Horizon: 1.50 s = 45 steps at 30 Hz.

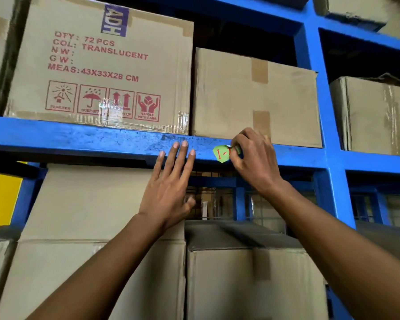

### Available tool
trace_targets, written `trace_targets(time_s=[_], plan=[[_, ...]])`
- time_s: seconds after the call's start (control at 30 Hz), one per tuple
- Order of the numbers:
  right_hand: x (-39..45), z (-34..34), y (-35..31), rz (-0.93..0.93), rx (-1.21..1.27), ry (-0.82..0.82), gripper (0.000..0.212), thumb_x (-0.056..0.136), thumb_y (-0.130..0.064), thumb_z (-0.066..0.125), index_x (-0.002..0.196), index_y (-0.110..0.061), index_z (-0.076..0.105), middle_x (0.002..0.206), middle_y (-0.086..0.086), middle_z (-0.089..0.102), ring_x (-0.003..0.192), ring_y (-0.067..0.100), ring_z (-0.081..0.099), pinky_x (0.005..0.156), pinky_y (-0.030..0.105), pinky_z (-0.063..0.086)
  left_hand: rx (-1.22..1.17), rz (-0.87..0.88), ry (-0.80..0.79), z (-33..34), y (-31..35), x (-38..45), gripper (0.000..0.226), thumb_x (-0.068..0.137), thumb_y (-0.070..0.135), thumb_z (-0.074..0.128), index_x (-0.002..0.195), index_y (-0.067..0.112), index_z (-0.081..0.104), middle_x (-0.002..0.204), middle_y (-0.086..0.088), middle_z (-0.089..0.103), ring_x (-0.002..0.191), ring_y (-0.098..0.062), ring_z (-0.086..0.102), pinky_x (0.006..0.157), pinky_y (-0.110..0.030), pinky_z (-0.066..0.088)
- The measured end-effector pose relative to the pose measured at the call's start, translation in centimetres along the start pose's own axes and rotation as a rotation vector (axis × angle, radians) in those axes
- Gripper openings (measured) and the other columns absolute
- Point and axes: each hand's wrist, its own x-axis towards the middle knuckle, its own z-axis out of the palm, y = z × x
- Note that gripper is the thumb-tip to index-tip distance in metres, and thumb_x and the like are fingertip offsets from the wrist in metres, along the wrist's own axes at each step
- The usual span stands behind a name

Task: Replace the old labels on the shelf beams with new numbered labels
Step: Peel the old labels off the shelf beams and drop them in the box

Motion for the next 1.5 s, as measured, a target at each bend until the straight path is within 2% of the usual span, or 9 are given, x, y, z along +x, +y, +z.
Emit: trace_targets(time_s=[0.23,0.4,0.6,0.73,0.87,1.03,1.2,1.37,1.5], plan=[[-2.8,-1.6,-1.4,0.055,0.2,-0.039,0.009,0.074,-0.018,0.057,0.072,-0.01,0.053,0.067,0.005,0.058,0.066,0.025,0.047,0.063,0.029,0.027,-0.004,-0.01,-0.001,0.1,0.0,0.0,0.101,0.076,0.043,0.057,0.15,0.012,-0.005,0.159,-0.013,-0.008,0.147,-0.028,-0.012,0.119,-0.045,-0.005],[-5.3,-3.5,0.1,0.119,0.331,-0.084,0.005,0.077,-0.016,0.057,0.076,-0.013,0.06,0.065,-0.002,0.059,0.063,0.021,0.056,0.061,0.038,0.049,-0.029,-0.053,0.005,-0.1,0.8,0.1,0.1,0.076,0.038,0.06,0.15,0.009,-0.002,0.159,-0.016,-0.005,0.147,-0.03,-0.009,0.118,-0.046,-0.005],[-11.3,-5.3,4.5,0.244,0.396,-0.178,0.017,0.085,-0.007,0.056,0.089,-0.016,0.07,0.083,0.003,0.072,0.076,0.017,0.063,0.069,0.042,0.054,-0.201,-0.049,-0.043,0.0,7.1,-2.3,0.091,0.078,0.03,0.06,0.15,0.01,0.007,0.158,-0.02,0.002,0.147,-0.032,-0.002,0.118,-0.046,0.0],[-18.1,-6.6,8.4,0.432,0.434,-0.218,0.016,0.085,-0.004,0.06,0.087,-0.014,0.073,0.08,0.001,0.073,0.067,0.008,0.06,0.066,0.028,0.054,-0.386,0.093,-0.192,1.1,16.4,-5.9,0.086,0.085,0.037,0.049,0.148,0.017,-0.005,0.159,-0.014,-0.006,0.147,-0.026,-0.009,0.119,-0.041,-0.005],[-26.9,-8.8,12.8,0.61,0.467,-0.257,0.013,0.082,0.001,0.063,0.082,-0.007,0.074,0.079,0.004,0.074,0.069,0.002,0.06,0.065,0.004,0.042,-0.471,0.164,-0.325,1.6,26.7,-10.3,0.083,0.084,0.036,0.048,0.15,0.013,0.004,0.16,-0.012,-0.005,0.147,-0.026,-0.009,0.117,-0.041,-0.01],[-38.1,-11.4,18.2,0.824,0.566,-0.357,0.012,0.08,0.006,0.063,0.08,-0.002,0.072,0.071,0.01,0.069,0.058,0.001,0.054,0.061,0.013,0.044,-0.496,0.198,-0.49,2.5,37.4,-16.2,0.081,0.083,0.031,0.049,0.149,0.009,0.009,0.159,-0.015,-0.001,0.147,-0.031,-0.004,0.116,-0.044,-0.01],[-50.8,-12.7,21.6,0.974,0.578,-0.545,0.02,0.076,0.001,0.066,0.075,-0.018,0.072,0.063,-0.012,0.063,0.056,-0.005,0.054,0.058,0.009,0.043,-0.406,0.231,-0.686,4.3,45.3,-24.4,0.082,0.073,0.027,0.061,0.145,0.006,0.028,0.156,-0.017,0.018,0.144,-0.034,0.015,0.116,-0.051,0.012],[-65.2,-15.4,21.4,1.245,0.527,-0.847,0.009,0.075,-0.006,0.07,0.075,-0.015,0.073,0.068,0.001,0.07,0.064,0.013,0.063,0.068,0.036,0.053,-0.29,0.295,-0.988,5.8,49.4,-32.9,0.087,0.085,0.034,0.054,0.149,0.009,0.002,0.155,-0.015,-0.016,0.144,-0.032,-0.015,0.118,-0.047,-0.002],[-74.5,-19.0,21.5,1.423,0.345,-1.13,0.014,0.084,-0.01,0.06,0.078,-0.009,0.073,0.085,0.018,0.072,0.084,0.033,0.066,0.078,0.039,0.053,-0.264,0.236,-1.043,6.4,52.3,-36.8,0.094,0.081,0.035,0.062,0.15,0.011,0.002,0.152,-0.018,-0.022,0.142,-0.033,-0.02,0.118,-0.048,0.002]])
